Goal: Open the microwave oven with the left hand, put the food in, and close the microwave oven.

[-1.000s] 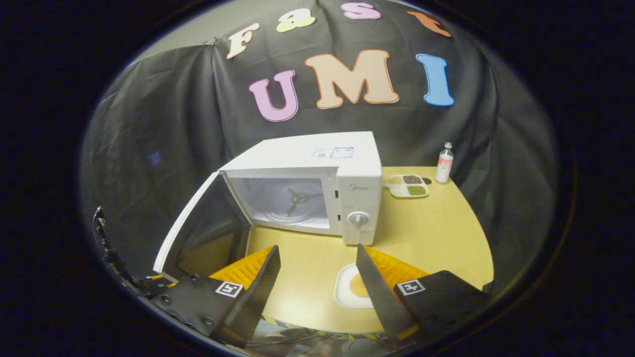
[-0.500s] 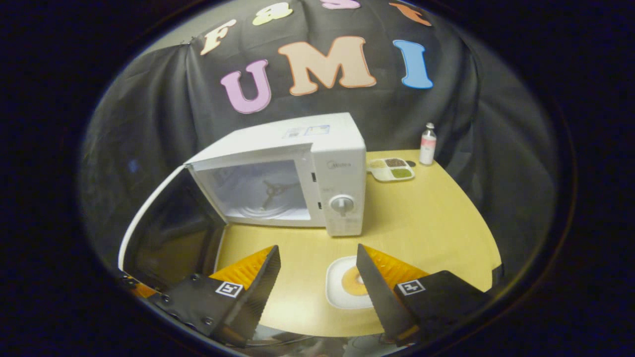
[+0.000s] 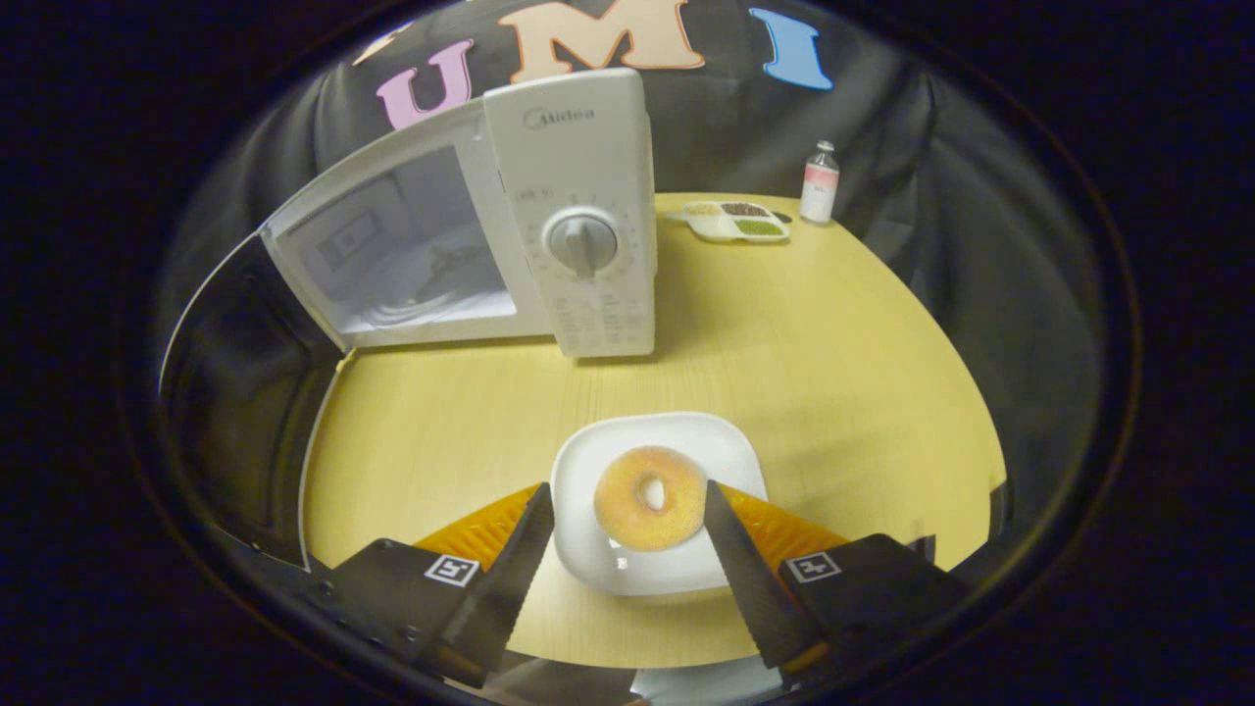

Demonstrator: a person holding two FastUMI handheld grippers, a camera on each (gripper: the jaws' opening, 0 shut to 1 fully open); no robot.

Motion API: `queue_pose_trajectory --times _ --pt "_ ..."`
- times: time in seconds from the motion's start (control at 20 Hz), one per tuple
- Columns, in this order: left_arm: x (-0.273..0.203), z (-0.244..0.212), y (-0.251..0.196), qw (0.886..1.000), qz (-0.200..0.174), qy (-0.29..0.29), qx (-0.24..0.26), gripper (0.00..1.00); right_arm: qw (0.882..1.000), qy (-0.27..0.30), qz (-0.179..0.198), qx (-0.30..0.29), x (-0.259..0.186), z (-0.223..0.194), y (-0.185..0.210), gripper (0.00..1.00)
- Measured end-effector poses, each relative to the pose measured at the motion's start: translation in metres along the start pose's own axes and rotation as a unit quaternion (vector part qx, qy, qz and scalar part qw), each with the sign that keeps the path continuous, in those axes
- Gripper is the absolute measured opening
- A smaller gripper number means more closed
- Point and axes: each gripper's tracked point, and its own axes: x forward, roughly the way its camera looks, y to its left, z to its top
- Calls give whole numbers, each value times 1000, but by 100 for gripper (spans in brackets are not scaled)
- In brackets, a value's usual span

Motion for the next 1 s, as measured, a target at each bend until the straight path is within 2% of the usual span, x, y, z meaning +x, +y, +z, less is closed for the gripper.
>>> queue_pose_trajectory --times 0.1,0.15,0.2,0.25,0.3,0.5,0.55,0.6,0.65,0.85,0.9,0.95,1.0 --pt "-4 0 22 1000 24 -4 -3 87 1000 6 -10 -6 8 -4 -2 94" --pt "-8 1 31 999 35 -7 -13 89 1000 10 -14 -11 10 -7 -3 97" --pt "-10 2 40 999 47 -10 -26 85 1000 14 -19 -17 14 -9 -4 94" --pt "-14 5 49 997 63 -17 -37 90 999 15 -22 -20 17 -10 -4 97" --pt "-17 10 58 995 79 -27 -45 85 999 16 -24 -20 19 -11 -4 97" --pt "-37 39 83 985 133 -84 -67 85 999 25 -32 -4 28 -16 -8 97" --pt "-41 49 87 981 144 -101 -75 85 999 28 -32 2 31 -17 -9 94" --pt "-44 59 90 978 153 -119 -82 84 999 30 -33 8 34 -18 -10 97" --pt "-47 68 92 974 160 -135 -86 85 999 31 -37 8 36 -18 -11 94" --pt "-48 91 91 967 167 -174 -87 84 999 27 -36 -7 37 -15 -8 96" --pt "-46 96 90 965 166 -182 -90 84 999 27 -34 -7 38 -15 -7 82" --pt "-44 101 88 964 163 -190 -93 84 999 29 -37 -4 38 -16 -6 82" --pt "-43 105 86 963 160 -195 -96 88 999 28 -39 -2 37 -16 -7 77"
